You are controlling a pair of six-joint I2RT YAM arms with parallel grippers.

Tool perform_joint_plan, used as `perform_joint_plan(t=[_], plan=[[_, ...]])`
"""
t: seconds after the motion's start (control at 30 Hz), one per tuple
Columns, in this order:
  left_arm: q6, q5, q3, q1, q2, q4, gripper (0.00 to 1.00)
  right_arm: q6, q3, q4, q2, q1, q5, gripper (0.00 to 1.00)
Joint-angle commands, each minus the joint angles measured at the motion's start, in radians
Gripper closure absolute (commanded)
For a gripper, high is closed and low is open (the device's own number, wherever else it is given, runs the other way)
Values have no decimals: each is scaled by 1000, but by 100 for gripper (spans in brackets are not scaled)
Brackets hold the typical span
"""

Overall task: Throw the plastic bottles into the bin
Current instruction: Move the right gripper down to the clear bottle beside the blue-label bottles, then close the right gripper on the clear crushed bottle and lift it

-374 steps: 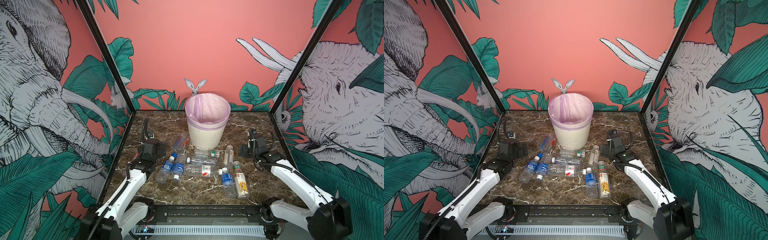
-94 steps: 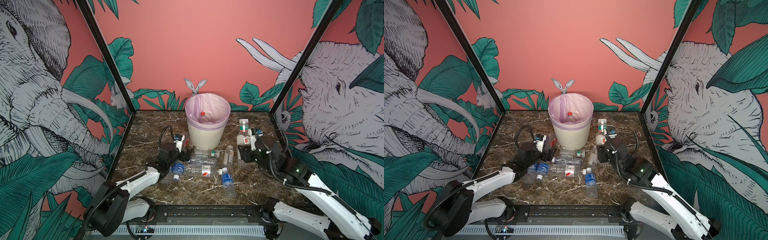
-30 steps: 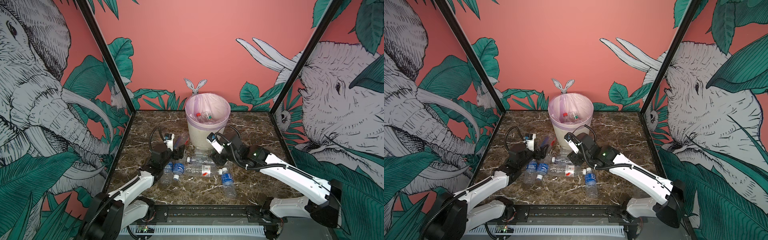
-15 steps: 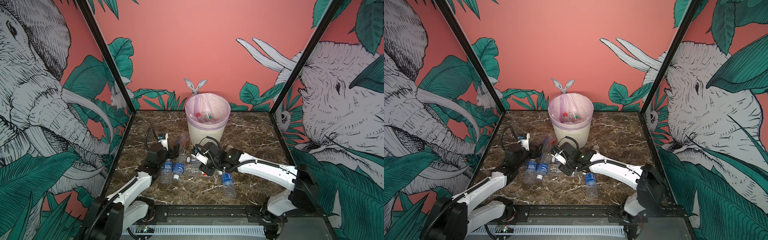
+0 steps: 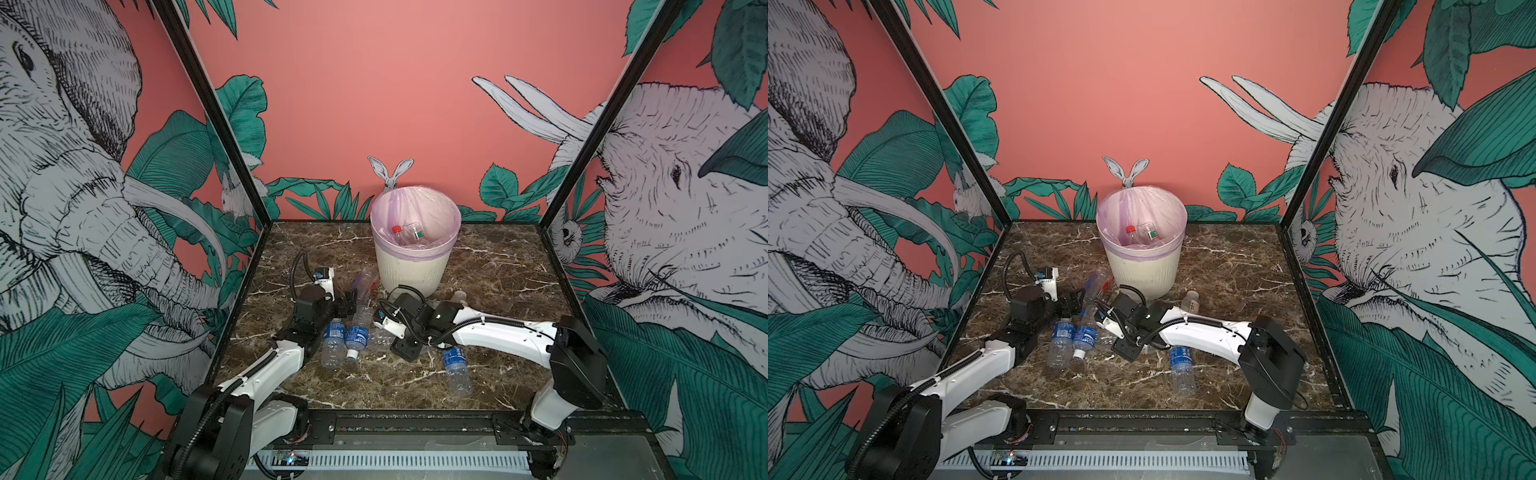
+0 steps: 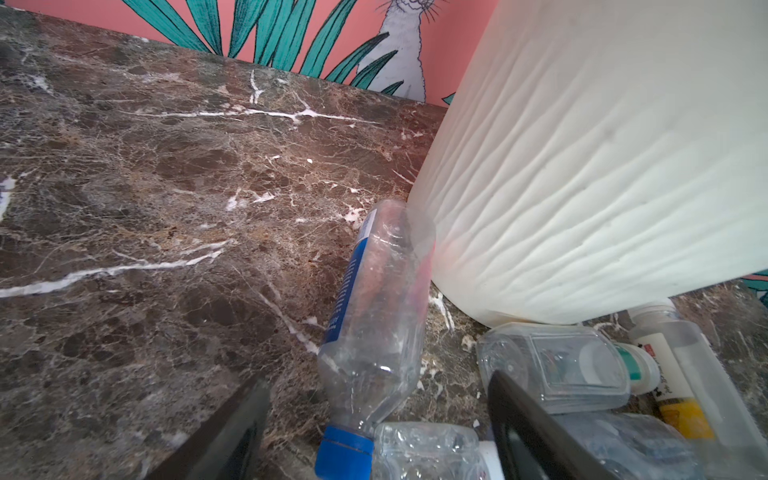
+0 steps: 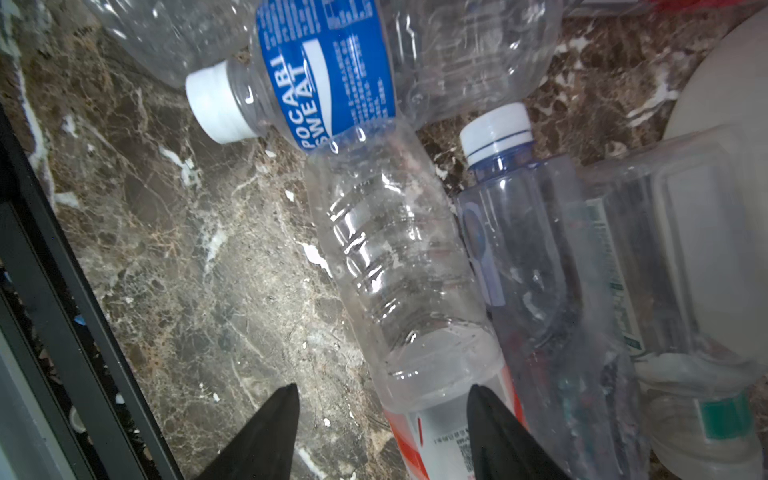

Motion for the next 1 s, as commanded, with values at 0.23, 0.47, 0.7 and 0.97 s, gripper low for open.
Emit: perform_joint_plan(t=[0.23,0.47,0.7,0.97], plan=[[-28,34,17,9,27,-6,16,-35,44,0,70,6,49,29],[-32,49,21,13,46,-1,16,-47,52,-8,105,6,74,26],[-35,57,22,15,50,3,16,-58,73,-14,137,12,78,25],[-38,65,23,17,53,3,16,-58,81,-16,149,13,98,27]])
